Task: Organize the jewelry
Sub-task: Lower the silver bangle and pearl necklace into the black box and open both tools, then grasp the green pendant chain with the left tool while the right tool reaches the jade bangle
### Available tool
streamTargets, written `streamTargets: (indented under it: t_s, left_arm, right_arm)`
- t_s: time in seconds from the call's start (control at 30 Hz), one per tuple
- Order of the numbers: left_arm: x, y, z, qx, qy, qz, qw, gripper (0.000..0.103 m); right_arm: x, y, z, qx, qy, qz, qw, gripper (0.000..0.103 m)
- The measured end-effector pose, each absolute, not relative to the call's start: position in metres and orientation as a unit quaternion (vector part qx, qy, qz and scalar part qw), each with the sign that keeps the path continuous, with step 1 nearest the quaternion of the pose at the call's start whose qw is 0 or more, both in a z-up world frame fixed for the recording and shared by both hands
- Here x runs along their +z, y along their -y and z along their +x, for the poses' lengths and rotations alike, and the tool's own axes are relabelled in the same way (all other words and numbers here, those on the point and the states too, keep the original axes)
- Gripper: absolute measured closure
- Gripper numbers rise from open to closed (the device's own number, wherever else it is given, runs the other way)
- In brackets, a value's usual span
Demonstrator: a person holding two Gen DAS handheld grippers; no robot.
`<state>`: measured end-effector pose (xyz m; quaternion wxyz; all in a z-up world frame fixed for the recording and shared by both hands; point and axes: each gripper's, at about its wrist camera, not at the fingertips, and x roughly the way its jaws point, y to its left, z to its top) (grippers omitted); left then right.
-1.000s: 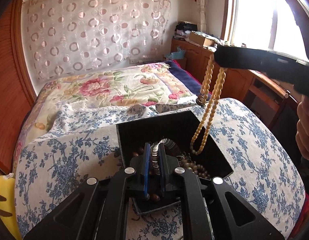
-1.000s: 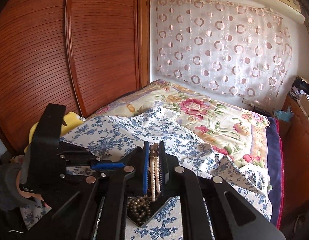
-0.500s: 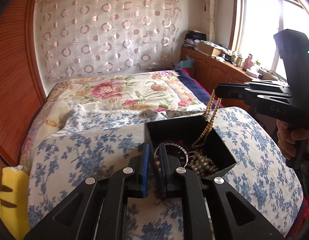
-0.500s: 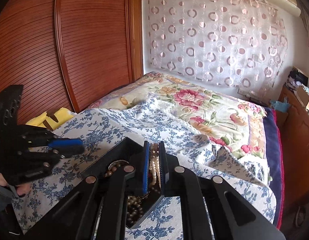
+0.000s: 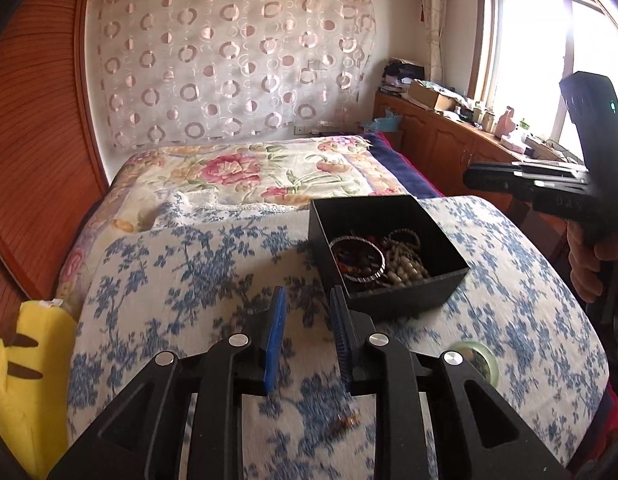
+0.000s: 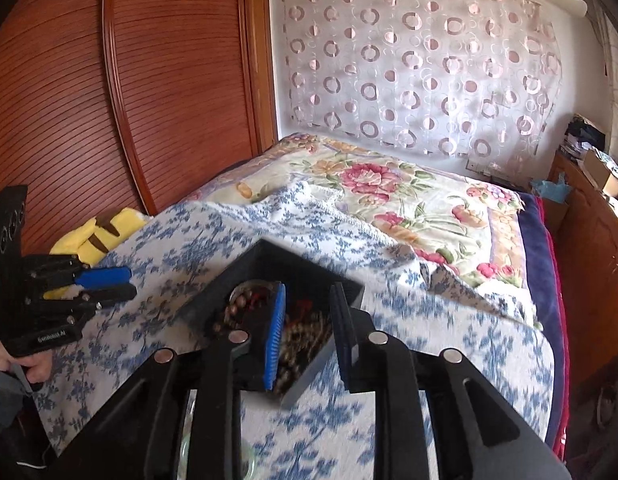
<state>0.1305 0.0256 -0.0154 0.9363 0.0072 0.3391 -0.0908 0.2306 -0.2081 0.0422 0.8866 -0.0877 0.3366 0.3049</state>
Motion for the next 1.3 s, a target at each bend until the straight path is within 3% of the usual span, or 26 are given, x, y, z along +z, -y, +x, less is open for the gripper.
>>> streamTargets:
  t_s: [0.37, 0.47, 0.67, 0.8, 0.9, 1.3]
  left_arm:
    - [-0.027, -0.018, 0.085, -0.098, -0.345, 0.013, 0.934, 0.074]
    - [-0.034, -0.020, 0.076, -0.098, -0.351, 0.011, 0.931, 0.071]
    - [-0.047, -0.027, 0.063, -0.094, -0.367, 0.000, 0.926, 0.069]
    - [-0.051, -0.026, 0.056, -0.093, -0.373, 0.005, 0.923, 0.065]
    - [-0.056, -0.025, 0.054, -0.097, -0.378, 0.006, 0.921, 0.064]
    - [-0.071, -0.003, 0.081, -0.119, -0.405, 0.029, 0.906, 0.064]
  right_arm:
    - [-0.015, 0.216, 0.162, 0.299, -0.380, -0.090, 0.871, 0.078]
    - [-0.035, 0.212, 0.150, 0.297, -0.398, -0.104, 0.862, 0.072]
    - [-0.064, 0.209, 0.142, 0.295, -0.427, -0.112, 0.847, 0.071]
    - [-0.071, 0.209, 0.143, 0.292, -0.434, -0.115, 0.845, 0.071]
    - [-0.073, 0.208, 0.140, 0.284, -0.430, -0.127, 0.847, 0.080]
    - [-0.074, 0.207, 0.136, 0.280, -0.417, -0.135, 0.854, 0.080]
